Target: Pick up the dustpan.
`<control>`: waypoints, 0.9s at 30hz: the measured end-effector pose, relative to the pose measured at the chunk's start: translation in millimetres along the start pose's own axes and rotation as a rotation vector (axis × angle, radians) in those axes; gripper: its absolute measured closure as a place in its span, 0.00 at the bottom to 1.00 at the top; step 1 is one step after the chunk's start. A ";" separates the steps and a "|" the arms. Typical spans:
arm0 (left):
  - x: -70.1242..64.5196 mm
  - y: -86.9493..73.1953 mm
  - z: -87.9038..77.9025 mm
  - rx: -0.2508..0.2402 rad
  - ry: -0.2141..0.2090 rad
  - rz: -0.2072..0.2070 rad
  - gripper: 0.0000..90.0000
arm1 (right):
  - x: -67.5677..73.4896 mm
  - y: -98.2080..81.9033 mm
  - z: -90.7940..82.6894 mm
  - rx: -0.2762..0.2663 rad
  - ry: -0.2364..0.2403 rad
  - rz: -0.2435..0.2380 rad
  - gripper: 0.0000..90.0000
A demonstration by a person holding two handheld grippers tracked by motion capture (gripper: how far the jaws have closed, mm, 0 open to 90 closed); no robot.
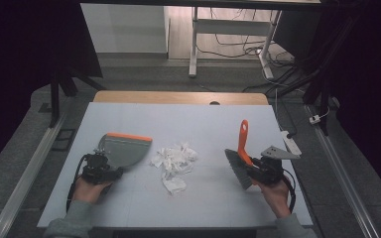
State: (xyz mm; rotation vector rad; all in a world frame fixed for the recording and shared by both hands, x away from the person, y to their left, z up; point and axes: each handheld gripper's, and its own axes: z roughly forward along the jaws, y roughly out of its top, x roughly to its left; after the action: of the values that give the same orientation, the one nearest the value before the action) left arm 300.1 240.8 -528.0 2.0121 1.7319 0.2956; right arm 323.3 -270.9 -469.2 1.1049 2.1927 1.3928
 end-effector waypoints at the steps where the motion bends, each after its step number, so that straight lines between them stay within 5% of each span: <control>1: 0.1 -0.3 -0.1 -0.004 0.004 0.003 0.40 | 0.3 -0.1 0.7 0.003 -0.001 -0.002 0.78; 9: 3.1 -2.0 -2.7 -0.030 -0.033 -0.007 0.68 | -0.6 -0.5 0.3 0.003 -0.004 0.002 0.78; 27: 9.3 -2.3 -9.4 -0.063 -0.055 0.003 0.69 | -1.0 0.0 0.1 -0.001 -0.005 0.004 0.78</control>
State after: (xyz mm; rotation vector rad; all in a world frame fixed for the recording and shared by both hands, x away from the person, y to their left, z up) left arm 295.5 252.0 -522.2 1.9602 1.6662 0.2897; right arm 324.0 -271.6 -469.4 1.1122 2.1876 1.3909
